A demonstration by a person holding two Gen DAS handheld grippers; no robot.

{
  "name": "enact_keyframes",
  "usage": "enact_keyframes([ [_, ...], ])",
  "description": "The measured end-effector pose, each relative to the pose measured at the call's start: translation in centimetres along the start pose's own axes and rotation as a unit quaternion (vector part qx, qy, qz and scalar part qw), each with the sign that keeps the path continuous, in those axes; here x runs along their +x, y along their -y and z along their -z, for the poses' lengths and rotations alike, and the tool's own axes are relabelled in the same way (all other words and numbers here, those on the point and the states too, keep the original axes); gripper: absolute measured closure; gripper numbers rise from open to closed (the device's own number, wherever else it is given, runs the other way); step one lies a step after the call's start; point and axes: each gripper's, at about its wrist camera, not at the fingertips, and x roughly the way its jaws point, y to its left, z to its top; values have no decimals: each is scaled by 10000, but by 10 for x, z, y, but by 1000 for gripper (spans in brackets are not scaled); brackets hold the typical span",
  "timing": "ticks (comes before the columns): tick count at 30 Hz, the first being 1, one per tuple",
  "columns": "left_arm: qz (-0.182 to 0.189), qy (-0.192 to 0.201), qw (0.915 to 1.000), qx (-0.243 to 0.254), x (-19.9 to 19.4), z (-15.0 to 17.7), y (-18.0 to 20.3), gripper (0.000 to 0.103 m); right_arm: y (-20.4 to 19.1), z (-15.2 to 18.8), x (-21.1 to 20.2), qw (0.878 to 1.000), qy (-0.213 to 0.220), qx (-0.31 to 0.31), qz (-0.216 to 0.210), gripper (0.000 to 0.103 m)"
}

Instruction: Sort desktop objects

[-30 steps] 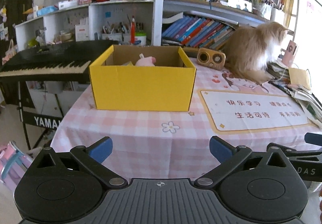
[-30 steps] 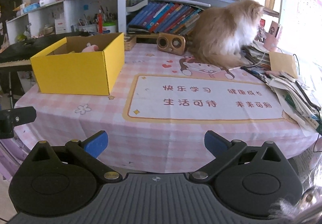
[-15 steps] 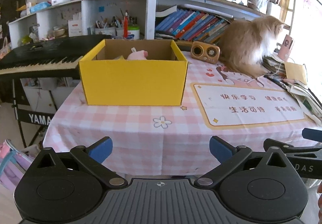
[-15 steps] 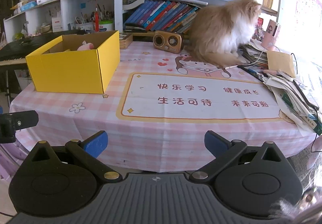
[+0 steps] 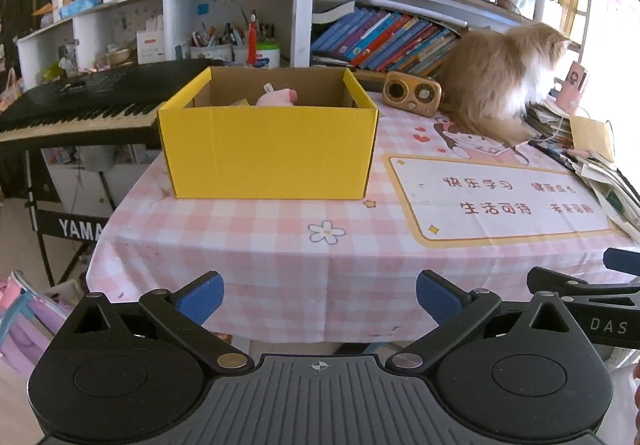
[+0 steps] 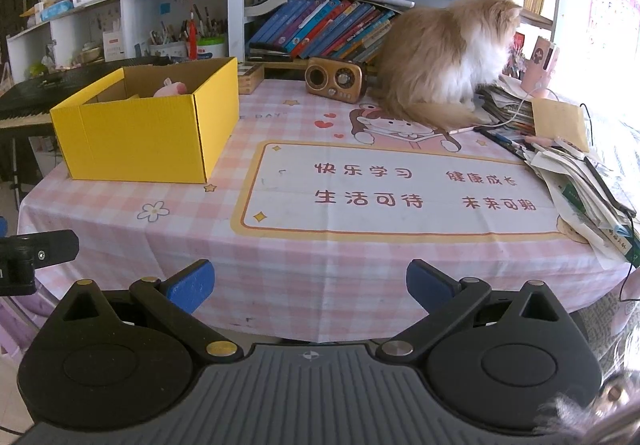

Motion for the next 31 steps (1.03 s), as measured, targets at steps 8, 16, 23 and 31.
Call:
enact_keyframes([
  [8,41,-35,10000,-8,1,0,0,0,-3,0,3,10000,-8,-31,-25,0],
  [16,95,-121,9999,-47,5,2,0,0,-3,0,6,10000,-37,-23,-41,0],
  [23,79,-153,9998,-106,7,2,-2,0,-1,0,8,10000,-77,-5,-58,0],
  [31,128,-239,9995,-187,13,2,-5,0,1,0,14,9998,-191,-4,-74,0],
])
